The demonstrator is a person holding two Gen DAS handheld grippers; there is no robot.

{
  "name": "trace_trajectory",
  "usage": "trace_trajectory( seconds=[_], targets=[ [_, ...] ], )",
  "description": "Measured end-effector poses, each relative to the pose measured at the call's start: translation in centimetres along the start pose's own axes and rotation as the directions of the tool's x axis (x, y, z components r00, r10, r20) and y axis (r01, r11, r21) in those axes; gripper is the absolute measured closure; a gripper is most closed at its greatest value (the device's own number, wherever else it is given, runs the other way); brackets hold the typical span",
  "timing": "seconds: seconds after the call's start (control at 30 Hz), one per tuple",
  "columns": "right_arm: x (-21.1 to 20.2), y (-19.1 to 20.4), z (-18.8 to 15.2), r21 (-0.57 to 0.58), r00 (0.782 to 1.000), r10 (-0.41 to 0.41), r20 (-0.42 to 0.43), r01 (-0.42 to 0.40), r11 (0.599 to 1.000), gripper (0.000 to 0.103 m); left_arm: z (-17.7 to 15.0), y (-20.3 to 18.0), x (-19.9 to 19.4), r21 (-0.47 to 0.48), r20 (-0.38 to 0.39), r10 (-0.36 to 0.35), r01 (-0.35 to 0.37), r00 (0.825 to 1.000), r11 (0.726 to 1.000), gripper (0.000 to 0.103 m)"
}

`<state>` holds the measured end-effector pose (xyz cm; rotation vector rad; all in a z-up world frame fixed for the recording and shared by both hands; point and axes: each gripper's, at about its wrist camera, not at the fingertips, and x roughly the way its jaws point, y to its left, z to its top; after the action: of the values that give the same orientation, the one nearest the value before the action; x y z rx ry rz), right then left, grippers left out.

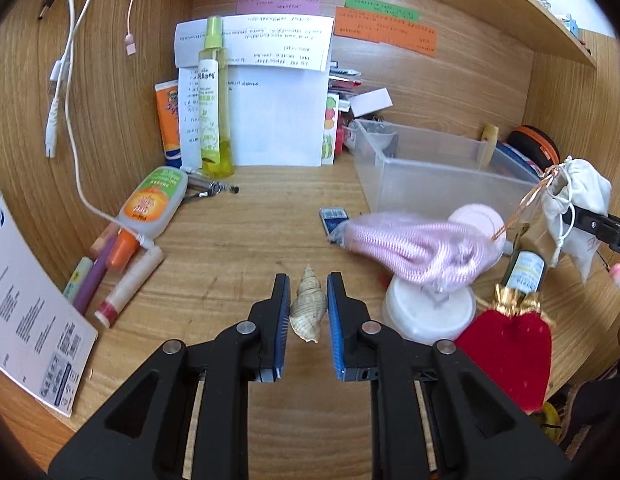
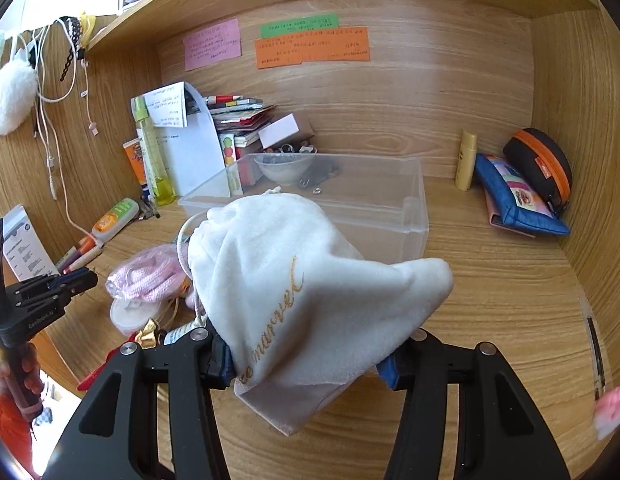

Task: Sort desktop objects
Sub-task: 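Carry the seashell and the white bag over the clear plastic box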

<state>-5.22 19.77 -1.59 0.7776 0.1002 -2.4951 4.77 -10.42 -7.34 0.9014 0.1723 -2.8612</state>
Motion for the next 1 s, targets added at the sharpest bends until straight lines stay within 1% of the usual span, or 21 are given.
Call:
trace_trajectory(
  seconds=[0.03, 0.1, 0.17, 0.3, 0.5, 0.67, 0.77, 0.87, 1.0],
  targets=[
    [0.0, -0.1, 0.2, 0.000, 1.000, 0.006, 0.005, -0.006, 1.000, 0.055, 0.2, -0.1, 0.1, -0.001, 0.002, -0.006, 0.006, 1.000, 1.000, 0.085],
    [-0.6, 0.0, 0.8, -0.018, 0.999, -0.013, 0.041, 0.013, 1.000, 0.055, 0.7, -0.2, 0.2, -0.007, 0.005, -0.019, 0.019, 1.000, 1.000, 0.085],
    [-1.4, 0.2, 1.8, -0.045, 0.997, -0.005, 0.078, 0.008, 0.999, 0.055, 1.3, -0.3, 0.5, -0.014, 0.010, -0.031, 0.031, 0.999, 0.999, 0.085],
    [-1.6, 0.5, 3.2, -0.088, 0.995, -0.014, 0.103, 0.023, 0.996, 0.055, 2.5, -0.9, 0.9, -0.017, 0.019, -0.057, 0.057, 0.998, 0.998, 0.085],
    [0.2, -0.1, 4.4, -0.089, 0.997, -0.013, 0.080, 0.020, 0.996, 0.055, 4.8, -2.0, 1.2, 0.003, 0.048, -0.096, 0.096, 0.994, 0.995, 0.085],
    [2.0, -1.1, 5.3, -0.066, 0.998, -0.014, 0.066, 0.019, 0.998, 0.055, 6.3, -3.0, 1.9, 0.009, 0.061, -0.121, 0.120, 0.991, 0.993, 0.085],
    [3.3, -1.5, 5.5, -0.043, 0.999, -0.004, 0.046, 0.006, 0.999, 0.055, 6.9, -3.6, 2.5, 0.008, 0.057, -0.135, 0.135, 0.989, 0.991, 0.085],
    [4.3, -1.4, 5.5, -0.056, 0.999, -0.007, 0.031, 0.009, 0.998, 0.055, 7.6, -4.2, 3.0, 0.015, 0.053, -0.142, 0.142, 0.988, 0.990, 0.085],
    [4.7, -1.7, 6.2, -0.052, 0.999, 0.019, 0.027, -0.018, 0.998, 0.055, 8.7, -4.7, 3.5, 0.015, 0.052, -0.157, 0.157, 0.986, 0.988, 0.085]
  ],
)
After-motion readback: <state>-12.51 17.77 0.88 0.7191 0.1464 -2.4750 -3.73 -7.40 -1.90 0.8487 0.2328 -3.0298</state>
